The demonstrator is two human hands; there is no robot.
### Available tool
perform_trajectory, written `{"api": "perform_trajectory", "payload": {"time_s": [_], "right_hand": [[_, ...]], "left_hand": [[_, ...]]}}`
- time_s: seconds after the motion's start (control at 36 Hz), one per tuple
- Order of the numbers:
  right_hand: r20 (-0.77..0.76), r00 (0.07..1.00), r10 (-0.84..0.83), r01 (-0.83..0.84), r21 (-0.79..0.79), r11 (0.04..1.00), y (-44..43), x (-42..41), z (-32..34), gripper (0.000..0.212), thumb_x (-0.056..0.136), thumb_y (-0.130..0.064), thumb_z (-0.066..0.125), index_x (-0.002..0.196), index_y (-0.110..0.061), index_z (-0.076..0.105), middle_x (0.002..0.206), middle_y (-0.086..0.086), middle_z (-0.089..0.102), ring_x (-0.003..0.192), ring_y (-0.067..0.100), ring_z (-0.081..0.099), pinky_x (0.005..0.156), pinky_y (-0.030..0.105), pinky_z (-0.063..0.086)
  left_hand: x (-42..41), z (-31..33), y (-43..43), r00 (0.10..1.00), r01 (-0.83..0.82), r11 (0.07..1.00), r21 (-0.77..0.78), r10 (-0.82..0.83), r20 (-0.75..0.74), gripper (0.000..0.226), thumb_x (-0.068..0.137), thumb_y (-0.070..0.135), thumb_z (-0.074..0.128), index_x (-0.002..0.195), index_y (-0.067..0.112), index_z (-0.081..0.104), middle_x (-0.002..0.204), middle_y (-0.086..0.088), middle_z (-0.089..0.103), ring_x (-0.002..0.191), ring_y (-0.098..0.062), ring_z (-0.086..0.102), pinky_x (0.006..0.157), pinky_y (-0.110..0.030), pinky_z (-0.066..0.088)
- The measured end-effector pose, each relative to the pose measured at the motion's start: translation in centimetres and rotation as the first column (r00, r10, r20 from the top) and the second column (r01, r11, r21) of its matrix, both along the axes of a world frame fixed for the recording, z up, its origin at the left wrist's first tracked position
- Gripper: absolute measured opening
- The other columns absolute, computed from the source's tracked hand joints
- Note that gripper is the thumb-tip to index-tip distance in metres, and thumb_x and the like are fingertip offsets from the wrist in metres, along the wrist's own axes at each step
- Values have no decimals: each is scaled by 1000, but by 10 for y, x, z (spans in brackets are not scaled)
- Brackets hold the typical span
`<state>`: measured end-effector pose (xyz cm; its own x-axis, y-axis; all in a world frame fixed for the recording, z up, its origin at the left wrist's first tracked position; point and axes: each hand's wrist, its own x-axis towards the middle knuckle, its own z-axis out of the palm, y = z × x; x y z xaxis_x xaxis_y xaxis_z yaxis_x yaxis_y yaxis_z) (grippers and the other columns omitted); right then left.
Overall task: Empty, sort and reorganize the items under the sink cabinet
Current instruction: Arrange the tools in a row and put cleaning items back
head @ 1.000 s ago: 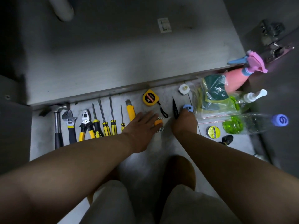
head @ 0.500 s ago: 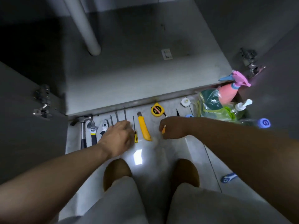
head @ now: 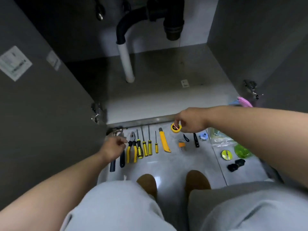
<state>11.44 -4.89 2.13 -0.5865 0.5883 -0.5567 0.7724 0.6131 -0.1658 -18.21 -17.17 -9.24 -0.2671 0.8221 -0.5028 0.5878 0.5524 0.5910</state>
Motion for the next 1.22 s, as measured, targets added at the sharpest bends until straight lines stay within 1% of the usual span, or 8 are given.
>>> {"api": "perform_trajectory", "payload": {"time_s": [0.14, 0.25, 0.56, 0.67, 0.75, 0.86, 1.08, 1.22], "right_hand": [[36, 991, 125, -124, -41, 991, 1, -35, -29, 34, 95, -28, 54, 129, -24, 55, 123, 0, 59, 99, 18, 52, 82, 28, 43], [65, 981, 181, -172, -126, 977, 7, -55, -48, 35, 96, -26, 53, 131, -24, 54, 123, 2, 61, 107, 22, 58, 93, 36, 50], [-61, 990, 124, -132, -155, 979, 14, -86, -123, 27, 96, -18, 50, 118, -28, 60, 77, -18, 43, 71, 1, 44, 56, 10, 27], [-229, 971, 74, -117, -179, 977, 5, -86, -135, 23, 91, -11, 56, 108, -21, 67, 69, -23, 45, 69, -21, 51, 78, 4, 30], [-262, 965, -25, -30, -205, 978, 0, -91, -138, 23, 91, -13, 53, 106, -24, 68, 77, -20, 53, 73, -7, 54, 67, 6, 32], [-294, 952, -89, 15, -246, 969, -8, -109, -133, 19, 94, -14, 50, 100, -24, 65, 91, -11, 62, 78, -1, 51, 101, 40, 38], [-240, 947, -213, 102, -405, 909, -37, -146, -138, 41, 100, -36, 52, 131, -10, 48, 110, 2, 55, 95, 19, 50, 64, 24, 34], [-181, 810, -558, 391, -543, 743, -49, -153, -141, 62, 96, -46, 57, 141, -6, 44, 131, 12, 57, 111, 25, 57, 91, 35, 48]], "left_hand": [[-11, -49, -23, 984, -170, 971, -168, 176, 22, 31, 98, 9, 56, 128, 12, 62, 117, -20, 68, 81, -24, 61, 64, -26, 48], [-19, -92, -31, 984, -167, 950, -264, 176, 11, 64, 97, 15, 60, 155, 16, 33, 148, -16, 49, 127, -37, 53, 102, -40, 49], [-28, -152, -7, 877, -467, 824, -320, 387, -284, 69, 80, 18, 77, 134, 7, 35, 137, -21, 48, 128, -41, 47, 107, -49, 44], [-26, -153, -5, 879, -471, 821, -323, 404, -254, 62, 80, 16, 70, 134, 6, 41, 135, -19, 50, 125, -40, 50, 107, -47, 46], [-26, -149, -7, 872, -482, 817, -318, 483, -79, 39, 84, 6, 62, 123, 4, 59, 122, -18, 62, 108, -37, 61, 90, -44, 57], [-21, -123, -11, 646, -588, 720, -369, 692, 321, 18, 98, -4, 47, 104, 0, 64, 70, -7, 65, 58, -17, 54, 44, -21, 44], [14, -76, -46, 332, -571, 697, -434, 679, 654, 17, 104, -5, 42, 115, 5, 50, 79, -8, 57, 58, -11, 56, 49, -18, 51], [34, -63, -57, 298, -443, 839, -316, 470, 831, 26, 100, -13, 42, 116, 5, 51, 99, -17, 59, 70, -13, 63, 65, -20, 55]]}}
